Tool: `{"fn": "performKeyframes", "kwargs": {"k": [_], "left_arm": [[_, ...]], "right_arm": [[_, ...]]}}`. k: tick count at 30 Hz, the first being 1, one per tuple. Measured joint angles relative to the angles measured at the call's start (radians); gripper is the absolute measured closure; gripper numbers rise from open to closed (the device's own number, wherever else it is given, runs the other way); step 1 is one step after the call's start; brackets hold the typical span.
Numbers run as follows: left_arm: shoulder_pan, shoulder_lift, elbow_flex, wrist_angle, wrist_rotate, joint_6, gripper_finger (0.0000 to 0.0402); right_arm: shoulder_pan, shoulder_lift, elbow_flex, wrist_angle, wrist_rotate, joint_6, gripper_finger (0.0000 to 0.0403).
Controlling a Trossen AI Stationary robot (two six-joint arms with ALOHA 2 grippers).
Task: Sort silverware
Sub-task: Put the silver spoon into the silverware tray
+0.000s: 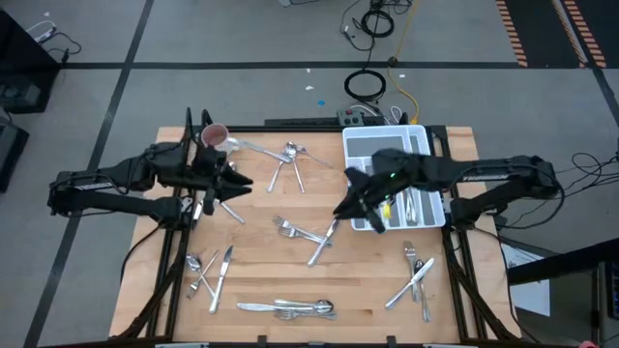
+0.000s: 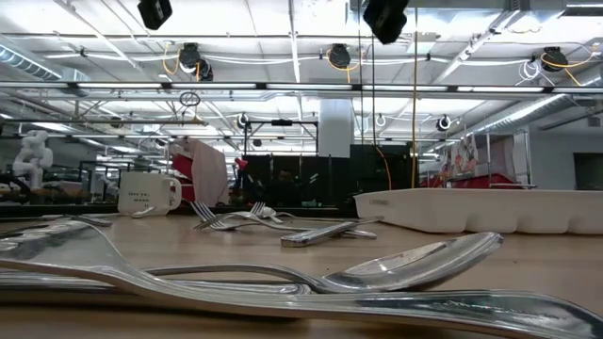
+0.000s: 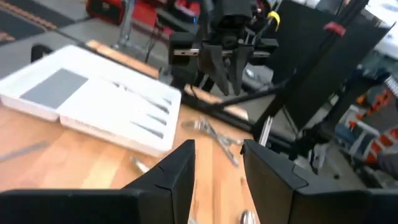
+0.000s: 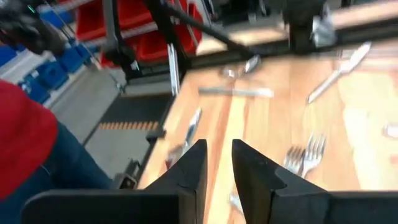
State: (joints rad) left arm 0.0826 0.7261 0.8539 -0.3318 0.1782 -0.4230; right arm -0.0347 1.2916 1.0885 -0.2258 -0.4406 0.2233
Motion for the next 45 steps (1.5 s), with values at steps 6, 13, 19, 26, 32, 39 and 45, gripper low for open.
{"fn": "performKeyframes", "kwargs": {"k": [6,13,19,26,32,39,45], "left_arm": [[-0.045,0.017,-0.001,-0.189,-0.057,0.002,0.0260],[-0.131,0.058,-0.001,-0.227,-0.060,0.014,0.0260],[-0.172,0.065,-0.001,-0.237,-0.084,0.013,0.0260],[-0.203,0.065,-0.001,-0.243,-0.163,0.038,0.0260],[-0.239,0.091,-0.003,-0.242,-0.181,-0.002,0.0260],[-0.383,0.194,-0.069,-0.129,-0.144,-0.104,0.0260],[-0.468,0.270,-0.083,-0.034,-0.261,-0.219,0.0260]], "right_arm": [[0.068,0.066,0.000,-0.145,0.036,0.066,0.0306],[0.211,0.096,0.000,-0.356,0.154,0.157,0.0274],[0.343,0.092,0.000,-0.461,0.241,0.283,0.0271],[0.533,0.126,0.000,-0.567,0.380,0.392,0.0270],[0.570,0.191,0.000,-0.429,0.446,0.443,0.0270],[0.569,0.252,0.000,-0.369,0.447,0.446,0.0270],[0.552,0.324,0.000,-0.260,0.463,0.634,0.0270]]}}
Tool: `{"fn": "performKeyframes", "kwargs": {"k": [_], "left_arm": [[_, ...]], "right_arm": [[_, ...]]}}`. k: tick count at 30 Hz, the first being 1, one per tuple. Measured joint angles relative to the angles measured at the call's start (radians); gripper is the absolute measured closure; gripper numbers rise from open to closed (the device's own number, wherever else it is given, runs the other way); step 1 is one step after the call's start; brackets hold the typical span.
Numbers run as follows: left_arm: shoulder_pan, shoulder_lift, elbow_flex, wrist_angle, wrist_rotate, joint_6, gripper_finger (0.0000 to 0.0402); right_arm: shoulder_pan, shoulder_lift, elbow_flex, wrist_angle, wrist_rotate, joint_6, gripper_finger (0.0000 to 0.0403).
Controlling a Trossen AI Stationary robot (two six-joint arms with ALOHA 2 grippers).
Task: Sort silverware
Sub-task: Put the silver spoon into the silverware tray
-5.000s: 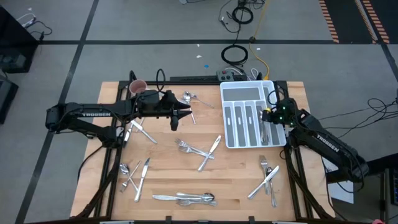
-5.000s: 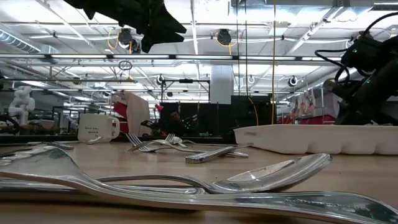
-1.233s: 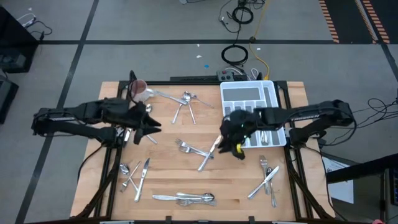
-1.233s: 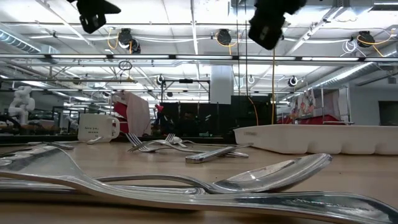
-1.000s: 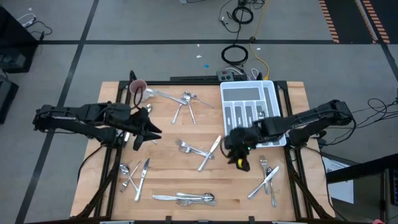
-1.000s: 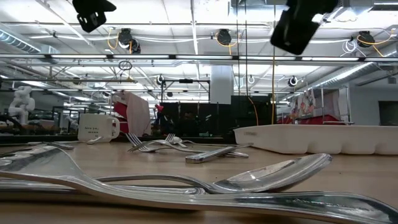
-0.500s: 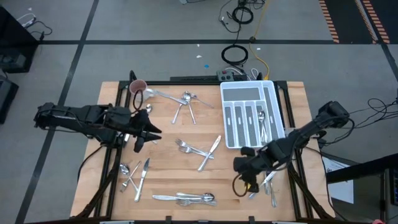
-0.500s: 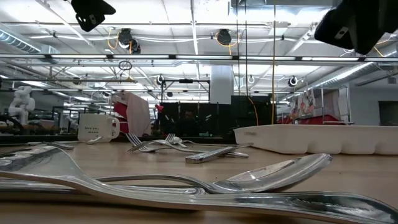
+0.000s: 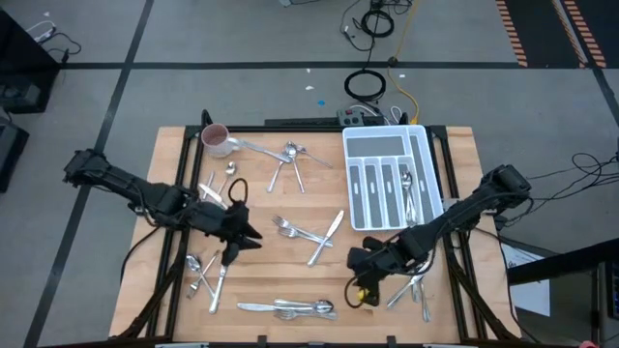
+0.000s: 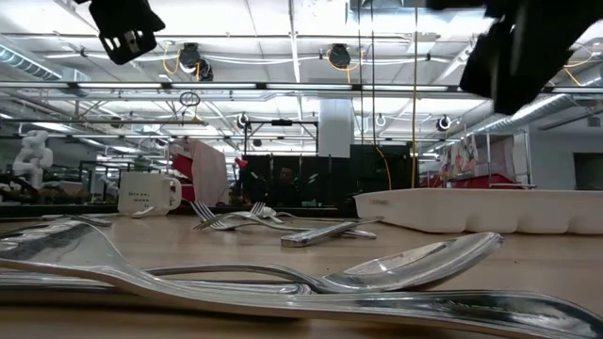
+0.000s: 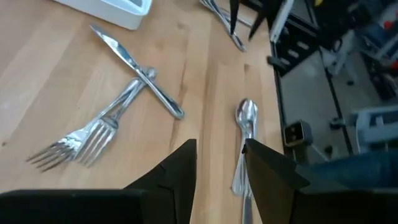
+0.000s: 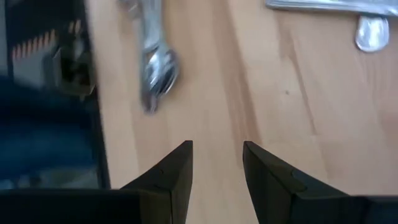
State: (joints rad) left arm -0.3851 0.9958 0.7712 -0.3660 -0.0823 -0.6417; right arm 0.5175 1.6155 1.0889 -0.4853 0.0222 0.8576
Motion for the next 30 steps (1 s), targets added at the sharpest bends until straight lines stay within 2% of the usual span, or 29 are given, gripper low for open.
{"fn": "performKeyframes", "kwargs": {"k": [5,11,13,16,26,30], "left_arm": [[-0.056,0.011,0.000,0.077,-0.054,-0.122,0.0260],[-0.102,0.010,0.000,0.198,-0.208,-0.248,0.0260],[-0.108,0.010,0.000,0.237,-0.231,-0.276,0.0260],[-0.116,0.010,0.000,0.282,-0.234,-0.293,0.0260],[-0.184,0.010,0.001,0.307,-0.238,-0.239,0.0260],[-0.218,0.010,0.001,0.306,-0.221,-0.229,0.0260]], "right_arm": [[0.020,0.102,0.000,0.095,0.031,0.229,0.0270],[0.085,0.191,0.000,0.201,0.035,0.402,0.0270],[0.107,0.206,0.000,0.266,0.063,0.454,0.0270],[0.131,0.216,0.000,0.331,0.126,0.502,0.0270],[0.160,0.216,0.000,0.356,0.446,0.925,0.0270],[0.180,0.216,0.000,0.356,0.514,1.034,0.0270]]}}
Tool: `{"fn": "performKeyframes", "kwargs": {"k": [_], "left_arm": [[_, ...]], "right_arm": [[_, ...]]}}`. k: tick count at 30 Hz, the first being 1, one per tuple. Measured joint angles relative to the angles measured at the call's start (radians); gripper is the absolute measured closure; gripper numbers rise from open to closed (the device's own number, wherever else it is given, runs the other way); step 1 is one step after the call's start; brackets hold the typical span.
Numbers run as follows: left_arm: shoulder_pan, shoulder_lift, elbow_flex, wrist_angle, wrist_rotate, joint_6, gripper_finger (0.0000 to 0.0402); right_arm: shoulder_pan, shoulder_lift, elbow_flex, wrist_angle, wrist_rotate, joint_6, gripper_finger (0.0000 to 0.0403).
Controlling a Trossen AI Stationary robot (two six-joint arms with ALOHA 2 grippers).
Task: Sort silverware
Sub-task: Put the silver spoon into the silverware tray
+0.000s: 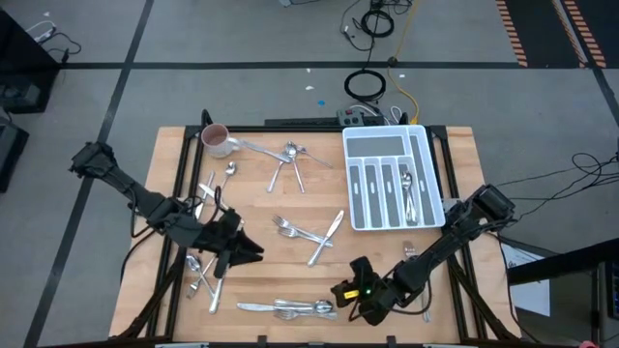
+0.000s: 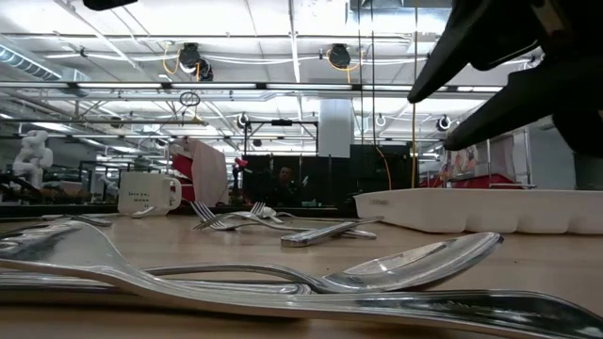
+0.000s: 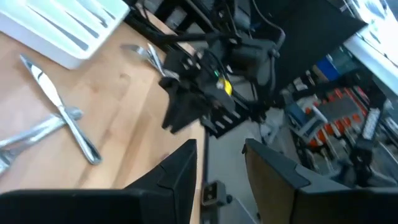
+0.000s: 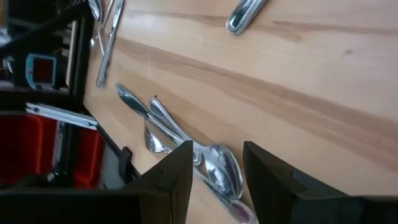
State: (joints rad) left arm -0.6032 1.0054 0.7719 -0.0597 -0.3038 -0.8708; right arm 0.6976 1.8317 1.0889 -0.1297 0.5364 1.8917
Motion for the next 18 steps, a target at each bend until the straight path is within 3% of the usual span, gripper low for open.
{"fn": "performKeyframes", "kwargs": {"k": [8,12,18], "left_arm": [[-0.060,0.000,0.000,-0.001,0.011,0.038,0.0260],[-0.063,0.000,0.000,-0.002,0.011,0.043,0.0260],[-0.063,0.000,0.000,-0.001,0.011,0.049,0.0260]], "right_arm": [[0.011,0.034,0.011,0.083,0.010,0.037,0.0270],[0.004,0.154,0.117,0.106,-0.045,-0.014,0.0270],[0.000,0.208,0.215,0.026,-0.005,-0.063,0.0270]]}}
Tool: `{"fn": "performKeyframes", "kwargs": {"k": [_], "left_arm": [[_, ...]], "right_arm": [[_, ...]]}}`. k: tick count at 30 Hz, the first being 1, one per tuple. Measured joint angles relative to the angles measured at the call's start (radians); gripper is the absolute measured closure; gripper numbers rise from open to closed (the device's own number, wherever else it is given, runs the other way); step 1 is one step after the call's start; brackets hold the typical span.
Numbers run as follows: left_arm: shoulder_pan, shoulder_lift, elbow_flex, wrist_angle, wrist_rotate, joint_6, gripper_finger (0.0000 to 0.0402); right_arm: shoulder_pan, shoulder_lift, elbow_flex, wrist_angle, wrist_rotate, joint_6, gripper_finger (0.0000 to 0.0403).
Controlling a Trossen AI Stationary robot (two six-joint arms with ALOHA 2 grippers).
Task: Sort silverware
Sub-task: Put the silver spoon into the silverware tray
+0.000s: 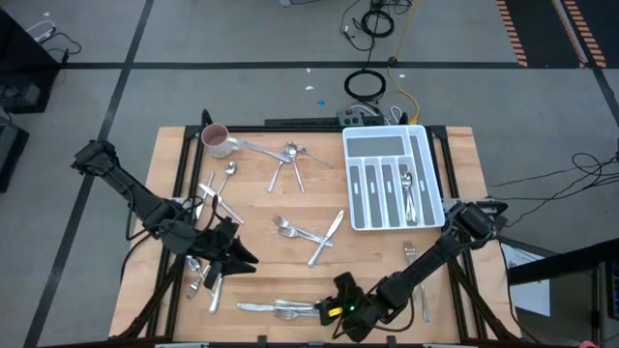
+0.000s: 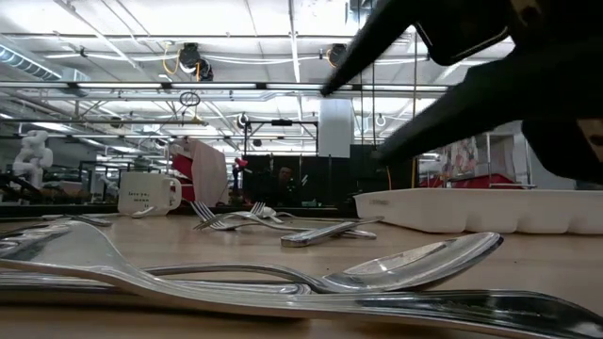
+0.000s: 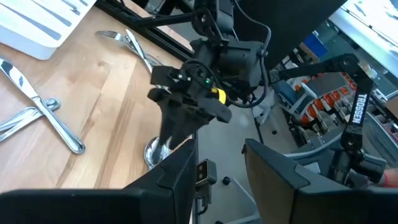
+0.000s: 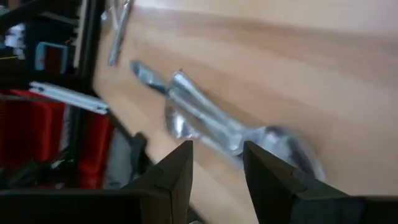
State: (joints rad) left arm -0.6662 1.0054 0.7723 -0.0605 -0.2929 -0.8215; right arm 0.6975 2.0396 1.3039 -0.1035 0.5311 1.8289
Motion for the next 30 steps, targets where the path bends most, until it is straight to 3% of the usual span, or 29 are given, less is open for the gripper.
{"fn": "performKeyframes", "kwargs": {"k": [7,13,30], "left_arm": [[0.000,0.000,0.000,0.000,-0.001,-0.003,0.0260],[0.000,0.000,0.000,0.001,-0.019,-0.003,0.0260],[0.000,0.000,0.000,0.007,-0.039,-0.008,0.0260]], "right_arm": [[0.046,-0.046,0.000,-0.215,-0.019,0.122,0.0270],[0.085,-0.043,0.000,-0.210,-0.038,0.175,0.0270],[0.062,0.007,-0.001,-0.162,-0.037,0.168,0.0270]]}}
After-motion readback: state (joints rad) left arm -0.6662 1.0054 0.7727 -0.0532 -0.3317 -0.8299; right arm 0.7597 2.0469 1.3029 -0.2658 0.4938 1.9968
